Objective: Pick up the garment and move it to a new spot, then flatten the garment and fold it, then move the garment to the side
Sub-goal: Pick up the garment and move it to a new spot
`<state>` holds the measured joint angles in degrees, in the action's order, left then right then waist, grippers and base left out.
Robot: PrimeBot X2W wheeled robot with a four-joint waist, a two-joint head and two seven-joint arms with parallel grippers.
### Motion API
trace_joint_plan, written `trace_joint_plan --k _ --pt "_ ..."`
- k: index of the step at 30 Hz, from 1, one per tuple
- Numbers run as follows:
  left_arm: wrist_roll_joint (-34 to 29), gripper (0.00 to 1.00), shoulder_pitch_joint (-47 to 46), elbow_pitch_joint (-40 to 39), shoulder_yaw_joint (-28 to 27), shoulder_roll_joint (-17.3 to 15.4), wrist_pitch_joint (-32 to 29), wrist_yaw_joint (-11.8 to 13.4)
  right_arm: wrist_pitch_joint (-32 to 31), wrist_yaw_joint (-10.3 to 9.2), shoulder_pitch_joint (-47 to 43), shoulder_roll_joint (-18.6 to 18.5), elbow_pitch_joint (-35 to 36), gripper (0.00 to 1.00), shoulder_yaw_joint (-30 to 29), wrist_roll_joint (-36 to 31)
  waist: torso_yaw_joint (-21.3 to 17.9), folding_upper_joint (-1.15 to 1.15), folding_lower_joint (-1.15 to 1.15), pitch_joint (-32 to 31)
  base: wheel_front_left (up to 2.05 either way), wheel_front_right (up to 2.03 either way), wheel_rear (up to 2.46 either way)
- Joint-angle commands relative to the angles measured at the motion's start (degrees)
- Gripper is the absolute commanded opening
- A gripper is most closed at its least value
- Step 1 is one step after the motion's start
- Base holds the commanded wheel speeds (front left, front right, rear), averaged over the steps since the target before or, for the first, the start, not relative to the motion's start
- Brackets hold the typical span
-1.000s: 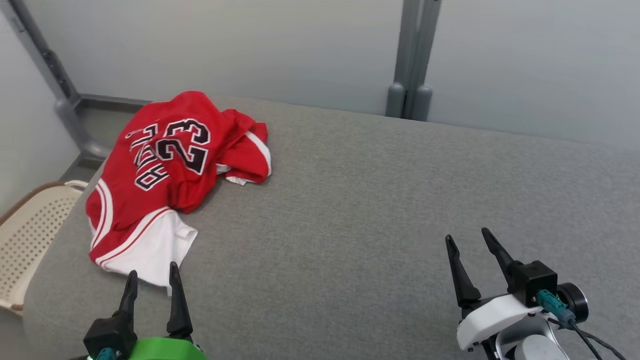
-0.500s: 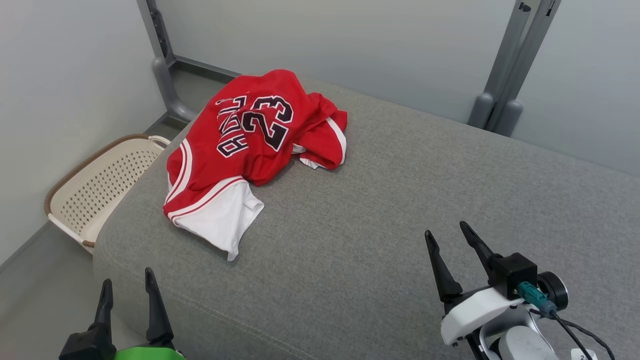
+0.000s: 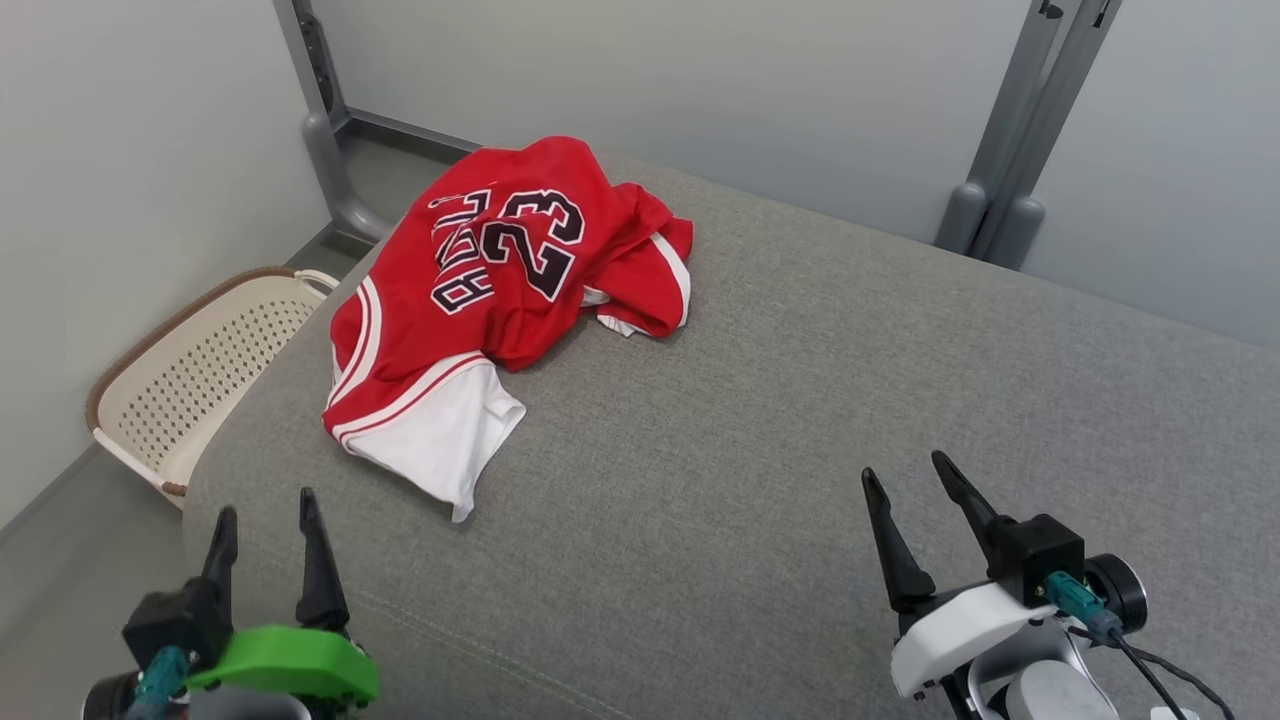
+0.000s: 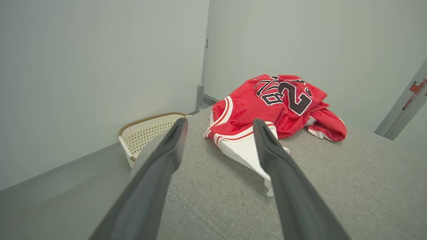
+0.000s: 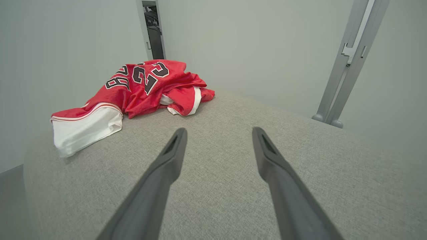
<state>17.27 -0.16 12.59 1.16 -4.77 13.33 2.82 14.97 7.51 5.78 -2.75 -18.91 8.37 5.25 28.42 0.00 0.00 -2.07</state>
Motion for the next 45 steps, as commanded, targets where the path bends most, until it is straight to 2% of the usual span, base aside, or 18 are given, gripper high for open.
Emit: trace_joint_plan --k 1,11,20,28,32,36,39,40,41,45 --pt "0.47 1.0 -2.37 1.89 0.29 -0.47 -1.08 -0.78 0.16 -0.04 -0.79 -0.24 0.4 1.0 -0.02 -0.66 -0.69 0.0 0.0 0.41 0.0 0.0 0.0" --pt "5.13 1.0 -21.24 17.71 -1.57 -3.03 -6.96 -3.82 -3.52 -0.05 2.63 -0.24 4.46 1.0 3.5 -4.24 -11.12 0.0 0.0 7.54 0.0 0.0 0.0" --pt "9.4 1.0 -32.43 29.98 -4.24 -6.04 -8.9 -6.28 -6.16 -0.06 5.2 -0.27 9.23 1.0 5.68 -6.46 -20.33 0.0 0.0 15.47 0.0 0.0 0.0" --pt "8.93 1.0 -39.44 36.2 -6.01 -12.4 -10.08 -4.39 -7.15 -0.06 6.06 -0.2 14.21 1.0 5.87 -7.43 -26.27 0.0 0.0 23.0 0.0 0.0 0.0" --pt "8.94 1.0 -41.49 37.91 -5.95 -15.05 -11.27 -4.64 -7.19 -0.06 6.2 -0.2 15.52 1.0 5.42 -7.1 -27.72 0.0 0.0 25.61 0.0 0.0 0.0" --pt "8.84 1.0 -42.39 40.36 -6.61 -16.94 -12.63 -2.29 -6.92 -0.06 6.42 -0.19 15.8 1.0 5.26 -6.91 -28.65 0.0 0.0 26.59 0.0 0.0 0.0" --pt "8.59 1.0 -42.89 41.55 -7.23 -17.59 -11.81 0.82 -6.65 -0.06 6.42 -0.2 15.71 1.0 4.87 -6.7 -28.79 0.0 0.0 26.53 0.0 0.0 0.0" --pt "8.24 0.4 -42.88 41.69 -7.12 -17.68 -11.39 1.44 -6.66 -0.05 6.39 -0.19 15.54 1.0 4.81 -6.63 -28.75 0.0 0.0 26.27 0.0 0.0 0.0" --pt "7.97 0.0 -42.79 41.79 -7.0 -17.77 -10.85 2.0 -6.58 -0.06 6.36 -0.19 15.36 1.0 4.75 -6.49 -28.7 0.0 0.0 25.88 0.0 0.0 0.0" --pt "8.06 0.0 -42.2 40.93 -7.16 -18.15 -7.88 1.66 -6.02 -0.06 6.5 -0.2 14.51 1.0 5.01 -5.82 -28.42 0.0 0.0 23.81 0.0 0.0 0.0"
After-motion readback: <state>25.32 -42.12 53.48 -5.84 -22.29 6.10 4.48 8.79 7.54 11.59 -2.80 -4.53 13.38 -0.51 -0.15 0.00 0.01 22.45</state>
